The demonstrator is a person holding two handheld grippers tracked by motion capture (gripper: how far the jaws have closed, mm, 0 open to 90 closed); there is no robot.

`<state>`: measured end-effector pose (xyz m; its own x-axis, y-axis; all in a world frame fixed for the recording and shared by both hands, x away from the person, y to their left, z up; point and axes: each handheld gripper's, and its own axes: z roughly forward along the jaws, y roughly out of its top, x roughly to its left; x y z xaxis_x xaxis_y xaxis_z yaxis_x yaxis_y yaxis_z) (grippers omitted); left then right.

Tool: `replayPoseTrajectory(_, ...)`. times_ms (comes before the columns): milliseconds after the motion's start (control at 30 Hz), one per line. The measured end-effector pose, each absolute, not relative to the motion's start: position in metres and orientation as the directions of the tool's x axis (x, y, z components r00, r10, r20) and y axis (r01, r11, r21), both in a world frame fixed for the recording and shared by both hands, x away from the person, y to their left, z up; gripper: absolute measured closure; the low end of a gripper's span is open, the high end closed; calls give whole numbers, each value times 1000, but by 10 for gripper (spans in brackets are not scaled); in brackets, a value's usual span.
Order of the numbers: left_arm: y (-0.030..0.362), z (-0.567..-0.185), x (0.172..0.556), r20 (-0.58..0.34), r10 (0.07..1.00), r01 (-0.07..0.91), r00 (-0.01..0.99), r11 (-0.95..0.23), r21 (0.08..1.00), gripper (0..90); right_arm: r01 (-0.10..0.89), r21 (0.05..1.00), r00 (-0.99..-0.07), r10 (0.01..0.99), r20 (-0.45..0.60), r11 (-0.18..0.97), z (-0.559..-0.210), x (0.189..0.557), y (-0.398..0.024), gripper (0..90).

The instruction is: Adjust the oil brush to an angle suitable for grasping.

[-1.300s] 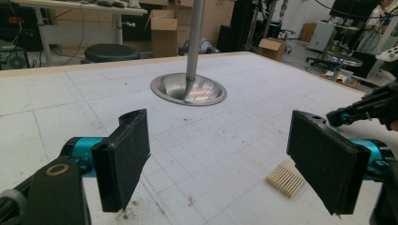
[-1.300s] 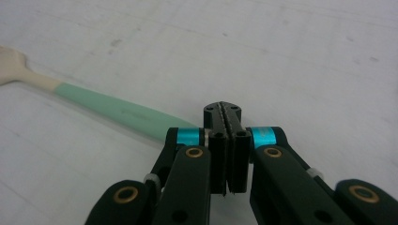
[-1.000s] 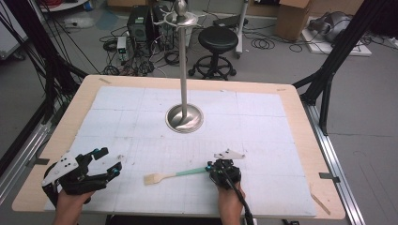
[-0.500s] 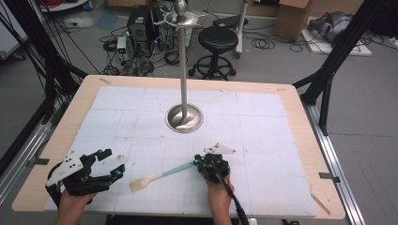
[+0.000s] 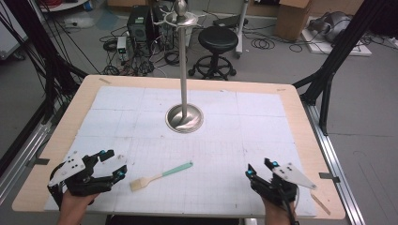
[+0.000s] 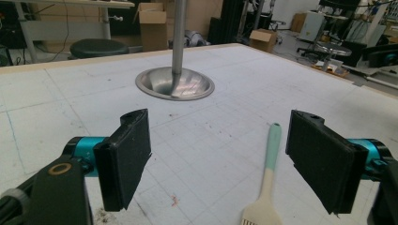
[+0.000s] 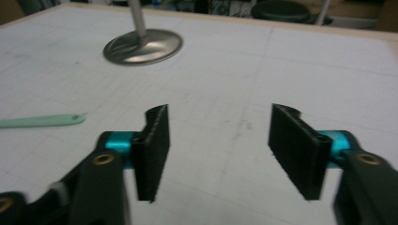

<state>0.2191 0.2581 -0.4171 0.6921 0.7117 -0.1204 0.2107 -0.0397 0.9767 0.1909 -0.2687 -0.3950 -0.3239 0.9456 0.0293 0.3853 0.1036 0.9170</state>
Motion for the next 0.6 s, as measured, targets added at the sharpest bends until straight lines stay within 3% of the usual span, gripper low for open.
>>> replayPoseTrajectory(167,258,-417,219,-122,711,211,692,-38,977,229,372,922,-298,955,13,103,-393,169,-292,239)
replayPoseTrajectory(267,258,-417,219,-124,706,212,697,-38,977,229,355,934,-265,962,59,41,-391,149,-310,180)
replayPoseTrajectory(400,257,-418,219,-123,704,211,699,-39,977,229,316,949,-235,970,70,7,-387,144,-319,169)
replayPoseTrajectory(600,258,-418,219,-123,701,215,703,-44,976,231,331,944,-239,968,76,8,-391,146,-318,169)
